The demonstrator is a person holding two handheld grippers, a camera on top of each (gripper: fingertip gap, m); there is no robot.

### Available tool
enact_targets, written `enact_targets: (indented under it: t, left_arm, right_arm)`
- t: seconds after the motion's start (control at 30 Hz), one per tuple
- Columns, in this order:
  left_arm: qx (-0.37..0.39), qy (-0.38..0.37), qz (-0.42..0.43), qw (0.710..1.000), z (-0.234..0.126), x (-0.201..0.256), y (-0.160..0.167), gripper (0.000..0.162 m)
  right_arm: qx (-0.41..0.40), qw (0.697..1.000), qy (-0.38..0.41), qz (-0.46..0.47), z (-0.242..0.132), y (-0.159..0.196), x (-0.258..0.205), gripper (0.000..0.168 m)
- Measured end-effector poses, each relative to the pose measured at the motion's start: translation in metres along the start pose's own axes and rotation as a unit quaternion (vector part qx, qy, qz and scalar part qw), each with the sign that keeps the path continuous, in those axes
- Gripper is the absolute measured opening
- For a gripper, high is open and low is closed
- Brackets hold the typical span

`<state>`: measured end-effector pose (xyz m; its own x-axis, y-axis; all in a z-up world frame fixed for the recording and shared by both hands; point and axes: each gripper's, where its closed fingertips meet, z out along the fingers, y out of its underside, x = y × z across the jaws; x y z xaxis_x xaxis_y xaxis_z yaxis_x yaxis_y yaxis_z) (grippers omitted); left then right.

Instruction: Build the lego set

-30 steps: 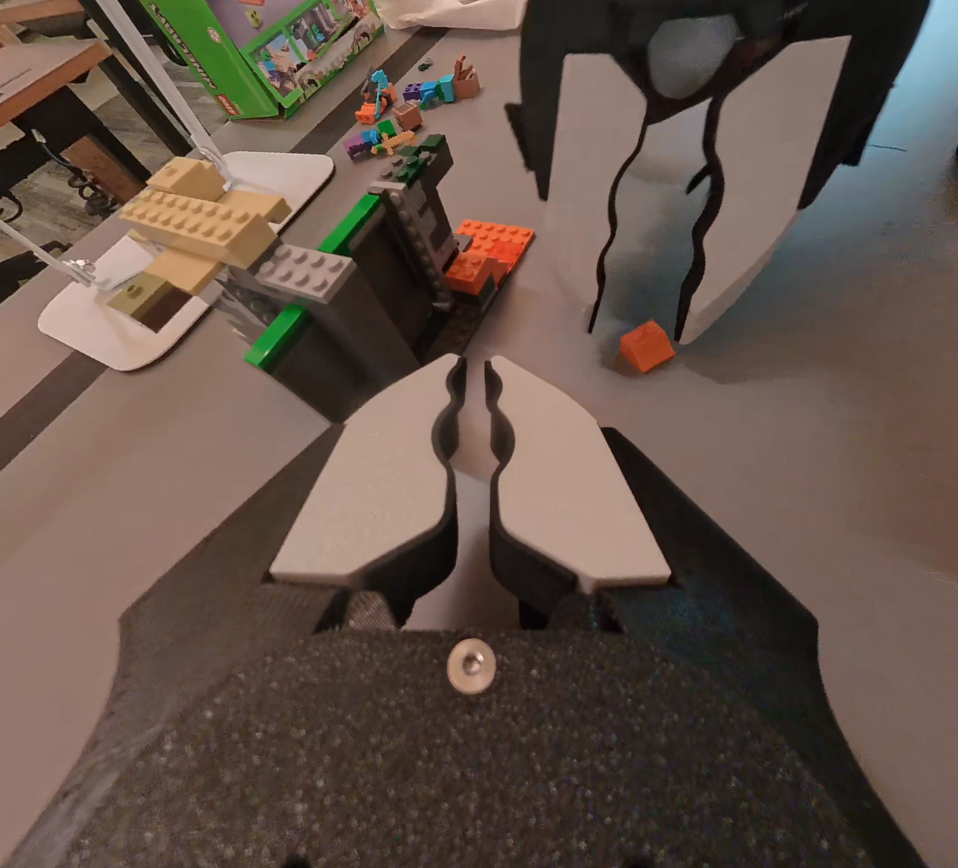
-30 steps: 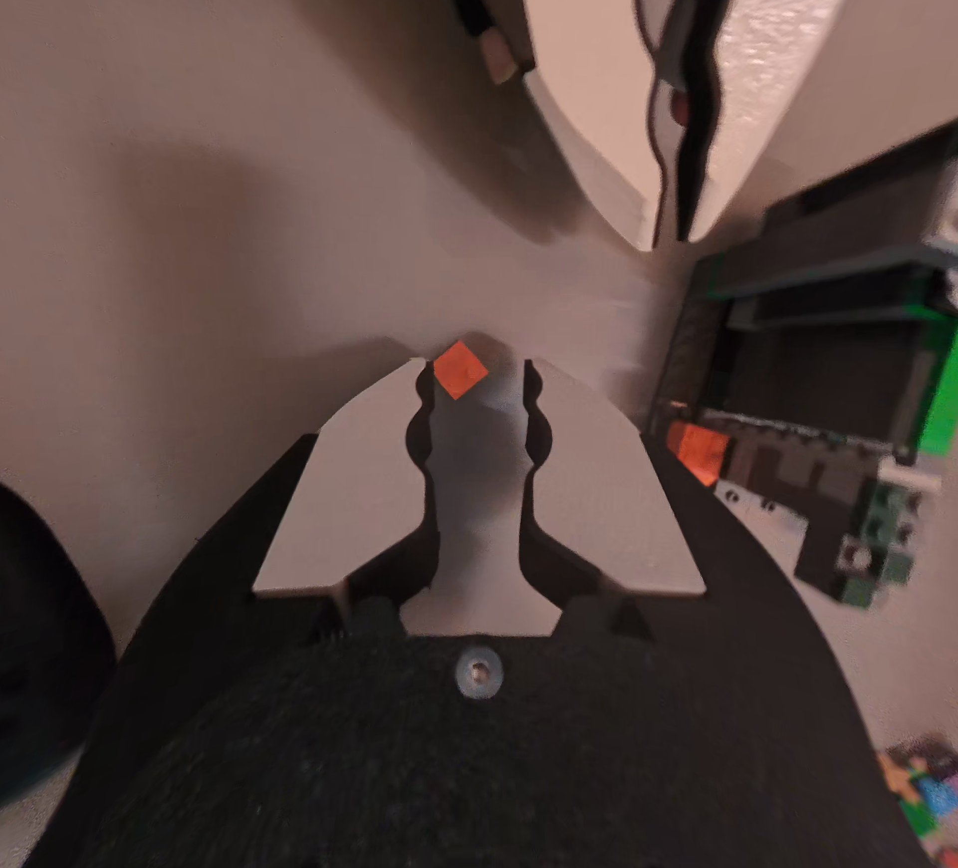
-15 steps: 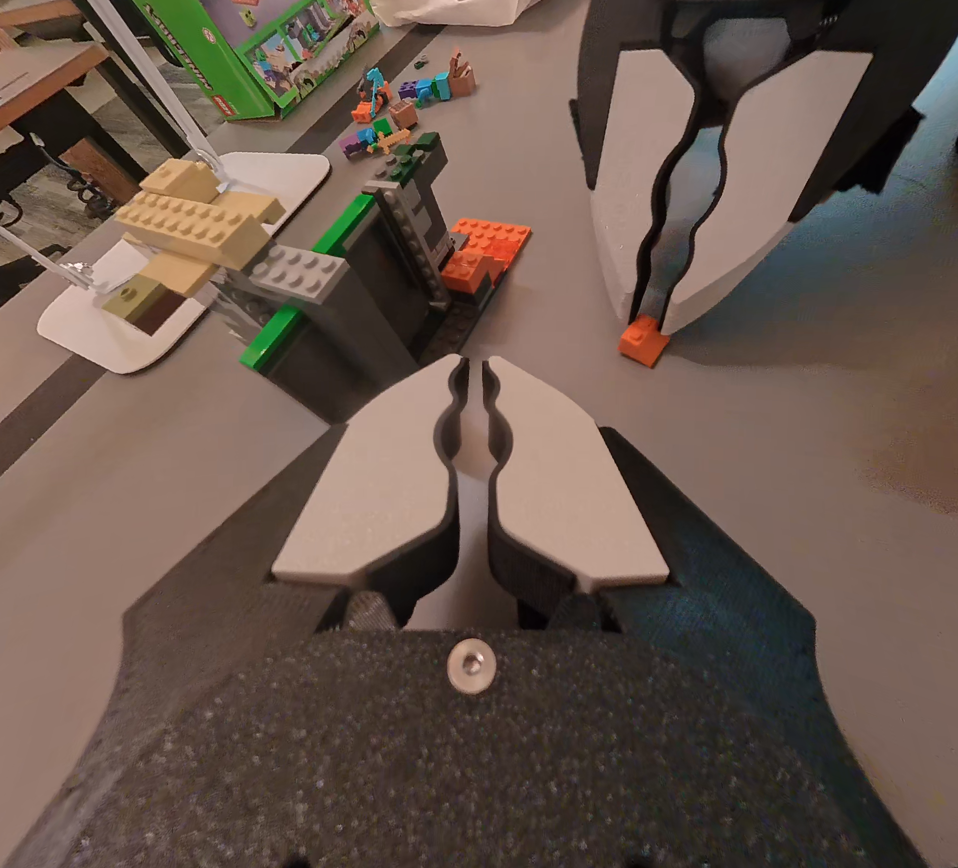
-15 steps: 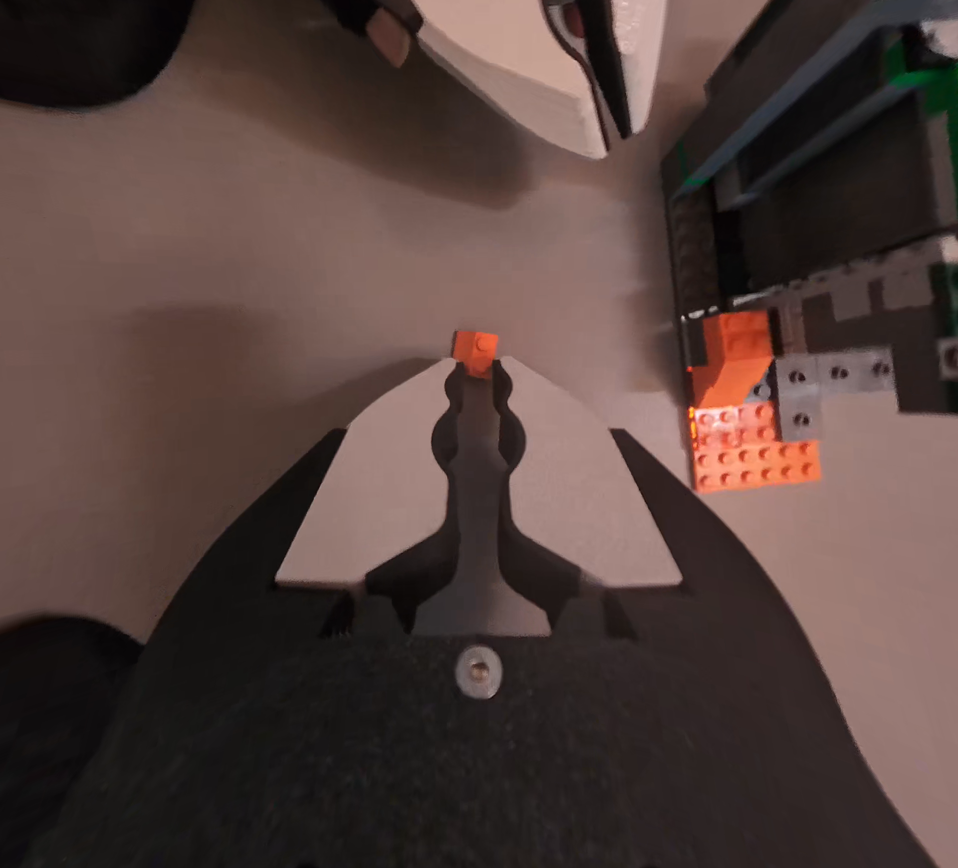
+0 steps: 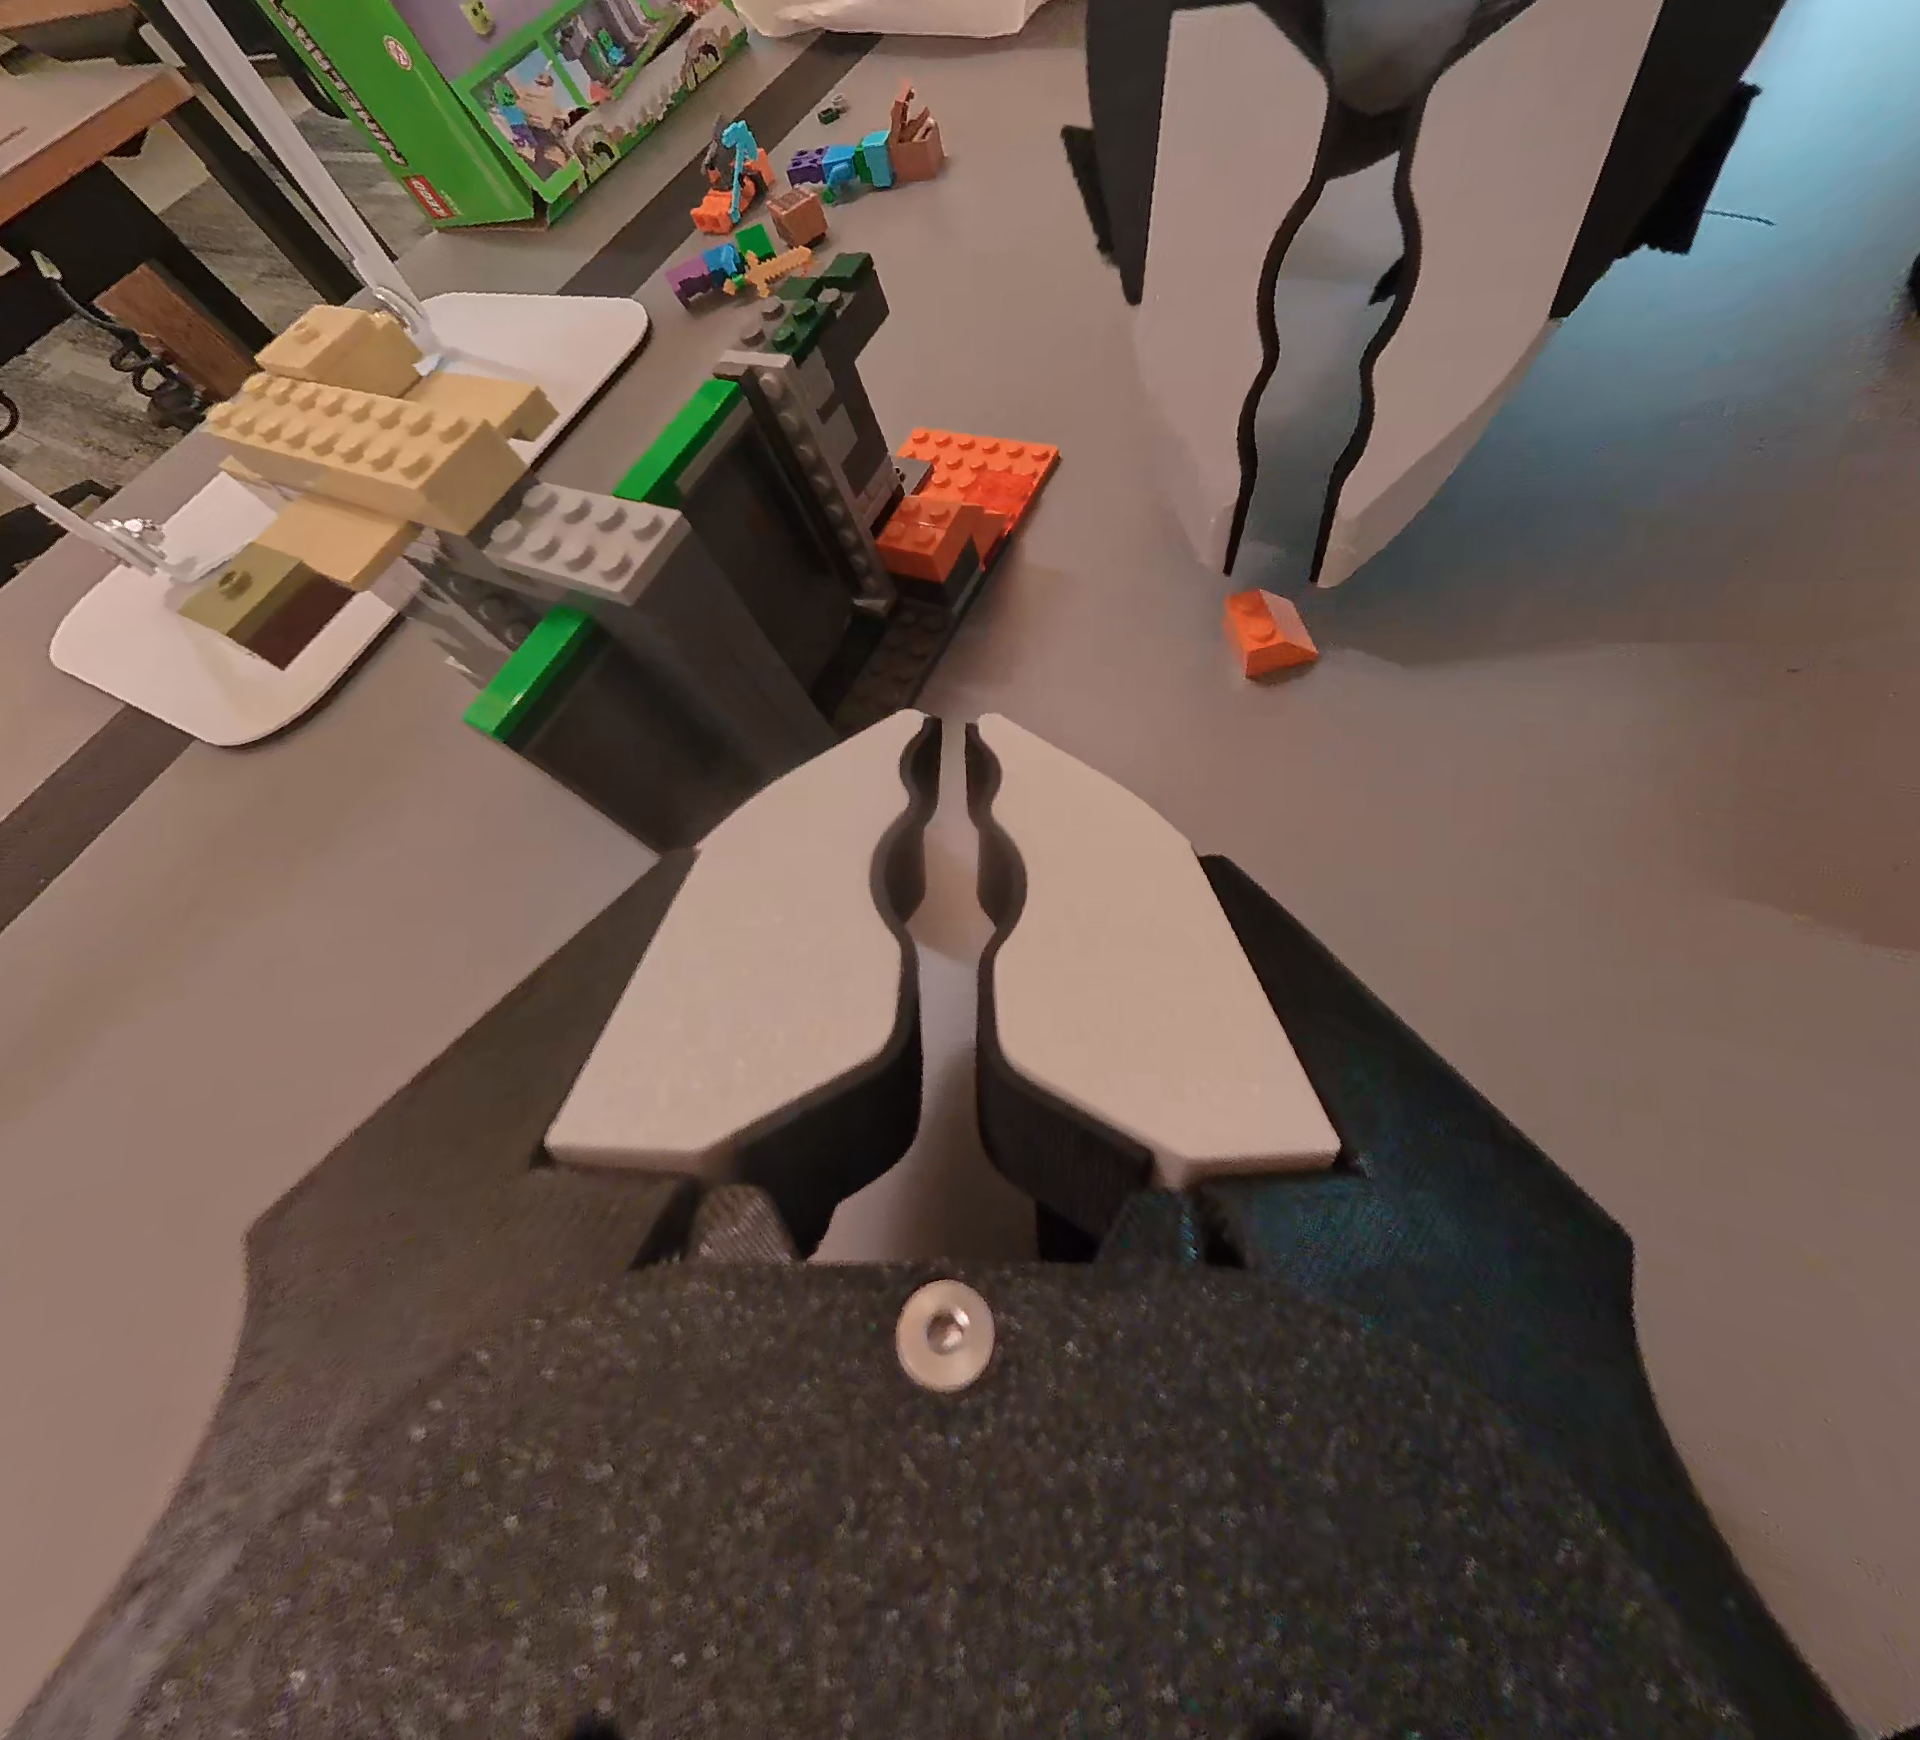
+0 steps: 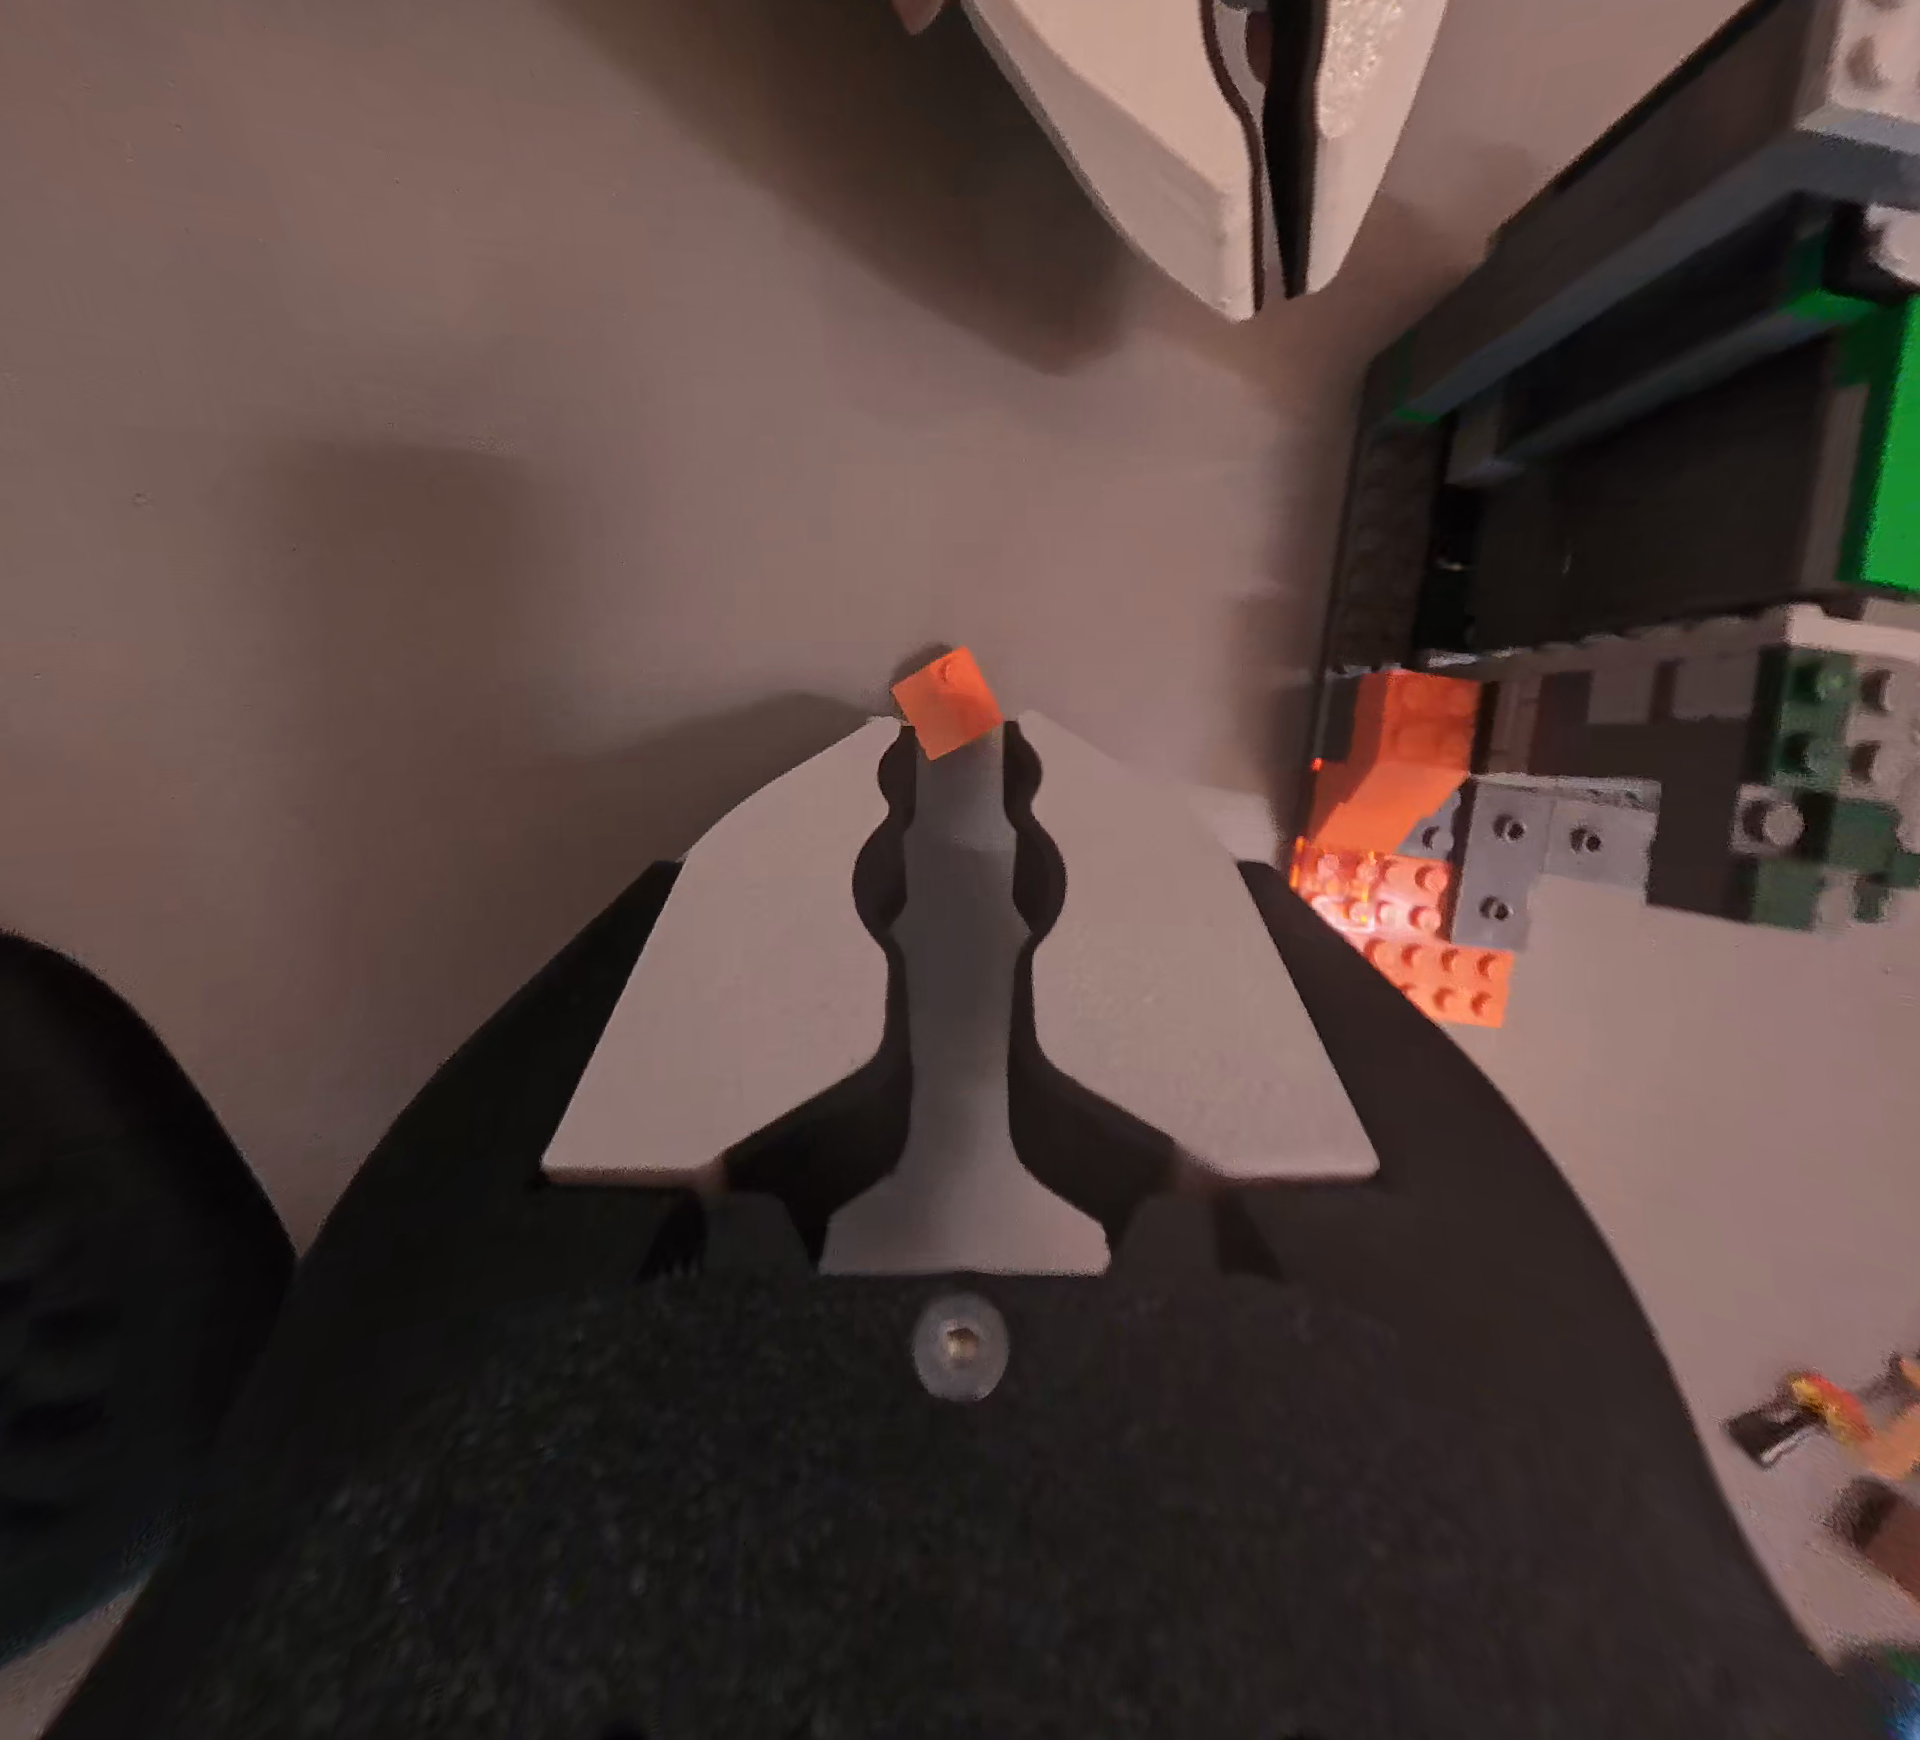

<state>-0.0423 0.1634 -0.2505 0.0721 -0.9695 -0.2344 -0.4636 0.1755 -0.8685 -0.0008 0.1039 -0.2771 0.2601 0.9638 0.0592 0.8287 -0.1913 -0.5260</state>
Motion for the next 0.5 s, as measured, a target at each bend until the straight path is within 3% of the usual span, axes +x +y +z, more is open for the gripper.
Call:
enact_targets:
  t: [0.2,0.5]
  left_arm:
    - [-0.001,0.000,0.003,1.000,0.000,0.001,0.000,0.004]
    - [0.001,-0.001,0.004,1.000,0.000,0.000,0.000,0.003]
  right_arm:
    - [0.017,0.999,0.030,0.000,0.001,-0.004,0.001,0.017]
    - [0.005,1.000,-0.018,-0.013,0.012,-0.007,0.000,0.011]
